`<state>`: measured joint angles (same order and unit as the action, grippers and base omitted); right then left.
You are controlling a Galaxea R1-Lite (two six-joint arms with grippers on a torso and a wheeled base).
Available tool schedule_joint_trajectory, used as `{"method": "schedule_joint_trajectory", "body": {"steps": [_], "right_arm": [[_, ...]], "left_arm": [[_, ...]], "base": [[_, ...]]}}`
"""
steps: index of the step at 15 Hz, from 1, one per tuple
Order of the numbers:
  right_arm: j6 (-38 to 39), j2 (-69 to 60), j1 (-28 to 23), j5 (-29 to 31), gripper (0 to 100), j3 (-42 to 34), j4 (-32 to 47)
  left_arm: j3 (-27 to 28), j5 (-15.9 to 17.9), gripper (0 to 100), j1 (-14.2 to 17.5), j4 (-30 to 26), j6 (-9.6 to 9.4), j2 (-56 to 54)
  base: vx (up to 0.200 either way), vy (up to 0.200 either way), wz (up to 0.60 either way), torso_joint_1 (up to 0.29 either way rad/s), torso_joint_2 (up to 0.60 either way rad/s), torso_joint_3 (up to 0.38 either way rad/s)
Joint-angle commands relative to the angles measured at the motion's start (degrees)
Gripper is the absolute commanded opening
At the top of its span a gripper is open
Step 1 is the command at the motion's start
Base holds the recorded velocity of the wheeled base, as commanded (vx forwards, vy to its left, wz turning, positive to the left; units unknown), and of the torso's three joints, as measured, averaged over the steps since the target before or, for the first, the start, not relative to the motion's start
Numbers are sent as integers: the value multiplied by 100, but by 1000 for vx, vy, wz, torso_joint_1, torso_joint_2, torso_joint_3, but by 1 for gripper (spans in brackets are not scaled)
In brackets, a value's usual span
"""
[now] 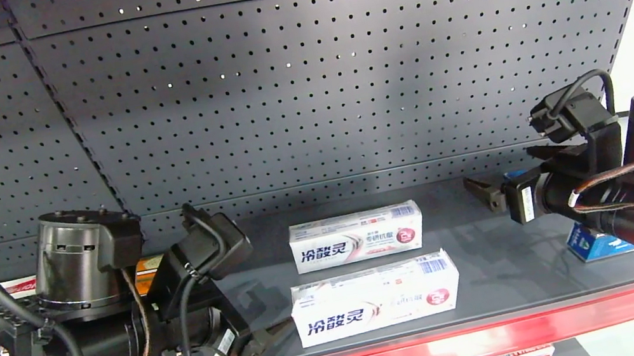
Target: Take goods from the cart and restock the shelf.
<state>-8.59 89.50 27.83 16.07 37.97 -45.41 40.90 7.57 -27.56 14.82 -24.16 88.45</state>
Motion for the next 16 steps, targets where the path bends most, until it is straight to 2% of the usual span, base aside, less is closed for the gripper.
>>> {"method": "schedule_joint_trajectory", "body": {"steps": [1,8,9,11,12,14,16], "right_arm": [[-2,-21,-6,2,100,-36,-3],[-2,-38,21,-7,100,-71,-3],[7,-38,56,-33,100,-53,-3],[7,6,65,-51,100,-9,-73],[-11,-3,91,-33,100,-53,-135],[-19,-29,47,2,100,-53,-117],[-19,6,73,19,100,-62,-126]], "left_arm": [[-3,-1,100,-3,-6,-1,58],[-3,-1,100,76,-6,8,-100],[-3,8,100,287,-6,17,-470],[-73,8,100,418,-6,17,-724],[-188,8,100,621,-6,43,-979],[-319,8,100,1016,-6,263,-1313],[-346,-19,100,1385,-6,597,-1612]], "base": [[0,0,0,0,0,0],[0,0,0,0,0,0],[0,0,0,0,0,0],[0,0,0,0,0,0],[0,0,0,0,0,0],[0,0,0,0,0,0],[0,0,0,0,0,0]]}}
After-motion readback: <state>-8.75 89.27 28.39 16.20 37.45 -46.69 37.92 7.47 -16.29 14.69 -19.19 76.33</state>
